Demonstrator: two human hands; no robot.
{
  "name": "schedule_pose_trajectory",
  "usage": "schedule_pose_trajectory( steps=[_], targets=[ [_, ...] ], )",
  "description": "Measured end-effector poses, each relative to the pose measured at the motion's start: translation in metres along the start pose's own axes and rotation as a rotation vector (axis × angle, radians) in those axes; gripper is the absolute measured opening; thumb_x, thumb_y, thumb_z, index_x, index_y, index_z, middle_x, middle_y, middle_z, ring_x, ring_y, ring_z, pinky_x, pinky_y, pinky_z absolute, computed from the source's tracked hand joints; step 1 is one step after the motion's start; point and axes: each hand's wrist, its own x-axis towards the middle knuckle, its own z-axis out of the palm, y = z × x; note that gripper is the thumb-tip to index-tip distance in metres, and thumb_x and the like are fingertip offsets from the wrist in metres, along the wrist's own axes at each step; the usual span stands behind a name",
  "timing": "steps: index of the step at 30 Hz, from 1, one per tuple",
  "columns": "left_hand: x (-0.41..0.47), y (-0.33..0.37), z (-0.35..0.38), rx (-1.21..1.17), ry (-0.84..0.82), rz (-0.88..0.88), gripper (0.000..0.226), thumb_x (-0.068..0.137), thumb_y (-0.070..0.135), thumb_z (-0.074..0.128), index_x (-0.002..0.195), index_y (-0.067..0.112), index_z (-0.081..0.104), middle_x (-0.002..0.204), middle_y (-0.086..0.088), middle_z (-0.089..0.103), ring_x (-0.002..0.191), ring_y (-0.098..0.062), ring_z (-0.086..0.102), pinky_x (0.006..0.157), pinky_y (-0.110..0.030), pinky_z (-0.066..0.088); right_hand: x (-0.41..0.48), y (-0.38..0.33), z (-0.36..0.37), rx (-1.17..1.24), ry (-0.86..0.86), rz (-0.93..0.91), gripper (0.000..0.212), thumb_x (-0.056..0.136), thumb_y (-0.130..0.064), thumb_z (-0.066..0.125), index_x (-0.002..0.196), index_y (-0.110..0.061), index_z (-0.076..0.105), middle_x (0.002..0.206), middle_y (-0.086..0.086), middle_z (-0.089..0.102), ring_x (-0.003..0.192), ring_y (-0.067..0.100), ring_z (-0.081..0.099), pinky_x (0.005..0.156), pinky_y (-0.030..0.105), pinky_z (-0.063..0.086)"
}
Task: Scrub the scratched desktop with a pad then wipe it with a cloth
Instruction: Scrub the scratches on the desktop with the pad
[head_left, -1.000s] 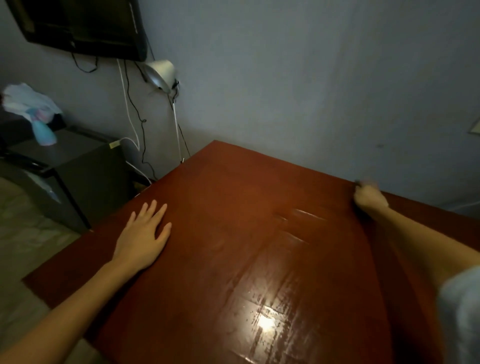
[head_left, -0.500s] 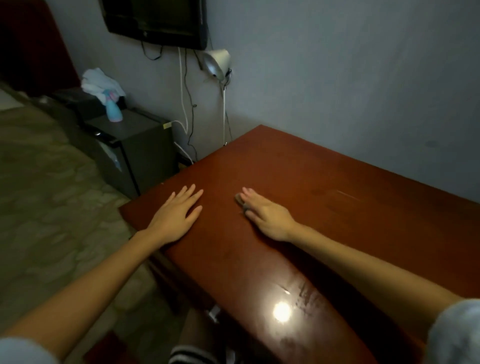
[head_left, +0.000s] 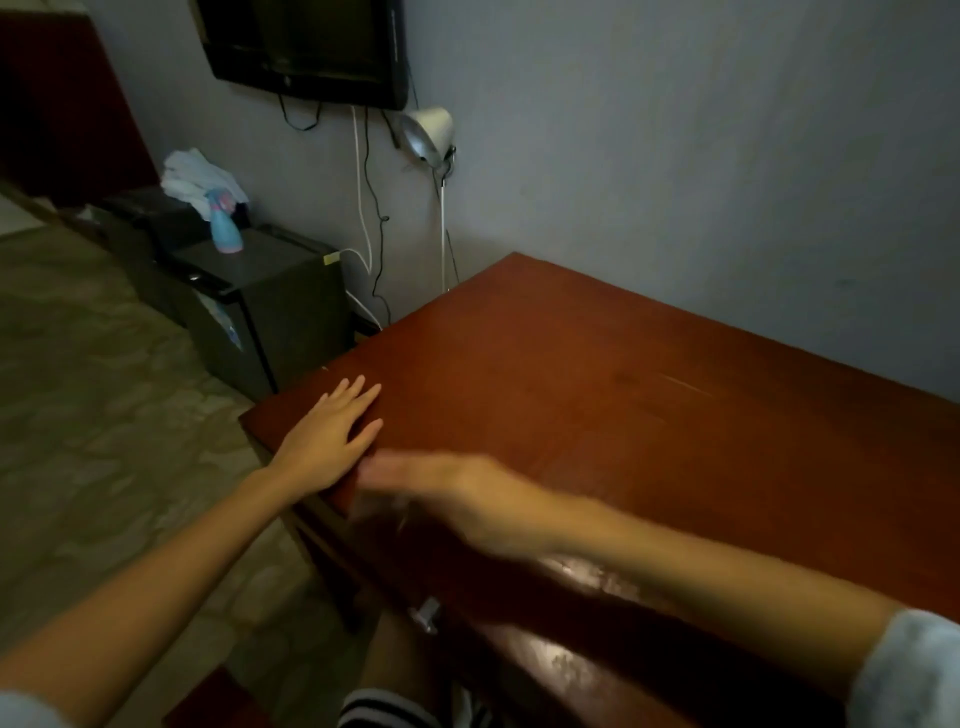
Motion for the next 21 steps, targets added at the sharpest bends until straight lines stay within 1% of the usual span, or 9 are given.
schedule_pose_trajectory(
  steps=[1, 4, 7, 10, 12, 14, 16, 18, 21],
  targets=[
    [0.005, -0.002, -0.002, 0.001, 0.002, -0.007, 0.057, 0.1, 0.043, 0.035, 0.151, 0.027, 0.018, 0.16, 0.0, 0.011, 0.147, -0.015, 0.005, 0.12, -0.034, 0.006, -0.004, 0.018, -0.023, 0.021, 0.104, 0.066, 0.053, 0.093, 0.005, 0.043, 0.142, -0.017, 0.042, 0.143, -0.023, 0.037, 0.13, -0.004, 0.04, 0.107, 0.026, 0.039],
    [0.021, -0.006, -0.006, -0.004, -0.002, -0.029, 0.056, 0.1, 0.044, 0.033, 0.151, 0.028, 0.016, 0.16, 0.001, 0.009, 0.147, -0.015, 0.006, 0.121, -0.037, 0.006, -0.042, 0.098, -0.096, 0.088, 0.424, 0.337, 0.041, 0.098, 0.004, 0.036, 0.136, -0.008, 0.045, 0.134, -0.006, 0.05, 0.124, 0.0, 0.05, 0.102, 0.02, 0.041],
    [0.042, -0.012, -0.011, 0.055, -0.003, -0.058, 0.056, 0.1, 0.045, 0.031, 0.151, 0.028, 0.016, 0.16, -0.001, 0.008, 0.147, -0.017, 0.004, 0.12, -0.039, 0.001, -0.111, 0.193, -0.148, -0.186, 0.724, 0.926, 0.046, 0.092, 0.01, 0.035, 0.131, -0.01, 0.051, 0.129, 0.002, 0.054, 0.121, 0.014, 0.051, 0.103, 0.032, 0.04],
    [0.061, -0.026, -0.015, 0.11, 0.016, -0.111, 0.059, 0.099, 0.049, 0.029, 0.151, 0.027, 0.015, 0.16, -0.002, 0.007, 0.148, -0.018, 0.004, 0.118, -0.046, -0.004, -0.194, 0.26, -0.169, -0.336, 0.715, 1.51, 0.045, 0.088, 0.006, 0.041, 0.131, -0.006, 0.049, 0.132, 0.02, 0.052, 0.114, 0.038, 0.054, 0.096, 0.048, 0.047],
    [0.068, -0.039, -0.016, 0.125, 0.0, -0.178, 0.061, 0.097, 0.054, 0.026, 0.152, 0.029, 0.013, 0.16, -0.001, 0.006, 0.148, -0.018, 0.004, 0.117, -0.05, -0.005, -0.223, 0.277, -0.173, -0.337, 0.657, 1.765, 0.043, 0.087, 0.002, 0.046, 0.13, 0.0, 0.043, 0.13, 0.026, 0.047, 0.116, 0.041, 0.05, 0.098, 0.053, 0.046],
    [0.07, -0.048, -0.014, 0.145, -0.029, -0.231, 0.066, 0.094, 0.059, 0.021, 0.152, 0.031, 0.011, 0.16, -0.001, 0.007, 0.148, -0.019, 0.005, 0.117, -0.052, -0.002, -0.219, 0.284, -0.173, -0.378, 0.586, 1.845, 0.047, 0.091, -0.006, 0.044, 0.135, 0.005, 0.034, 0.142, 0.028, 0.033, 0.132, 0.041, 0.033, 0.11, 0.051, 0.033],
    [0.069, -0.051, -0.01, 0.151, -0.029, -0.246, 0.069, 0.091, 0.062, 0.016, 0.152, 0.031, 0.01, 0.16, -0.001, 0.009, 0.147, -0.02, 0.009, 0.118, -0.05, 0.004, -0.188, 0.285, -0.168, -0.397, 0.531, 1.78, 0.045, 0.092, -0.009, 0.041, 0.134, 0.005, 0.036, 0.143, 0.027, 0.031, 0.13, 0.041, 0.035, 0.107, 0.05, 0.036],
    [0.068, -0.05, -0.008, 0.14, -0.004, -0.237, 0.066, 0.094, 0.059, 0.019, 0.152, 0.03, 0.01, 0.16, -0.001, 0.011, 0.147, -0.02, 0.012, 0.119, -0.047, 0.009, -0.147, 0.285, -0.16, -0.393, 0.486, 1.645, 0.04, 0.093, -0.008, 0.04, 0.132, -0.001, 0.043, 0.139, 0.023, 0.038, 0.12, 0.041, 0.047, 0.096, 0.049, 0.045],
    [0.063, -0.049, -0.008, 0.128, 0.024, -0.223, 0.061, 0.098, 0.054, 0.022, 0.152, 0.03, 0.012, 0.16, 0.0, 0.011, 0.147, -0.019, 0.012, 0.119, -0.044, 0.009, -0.072, 0.276, -0.132, -0.383, 0.342, 1.304, 0.046, 0.095, -0.009, 0.037, 0.141, -0.013, 0.038, 0.15, 0.016, 0.03, 0.133, 0.034, 0.039, 0.104, 0.042, 0.037]
  ],
)
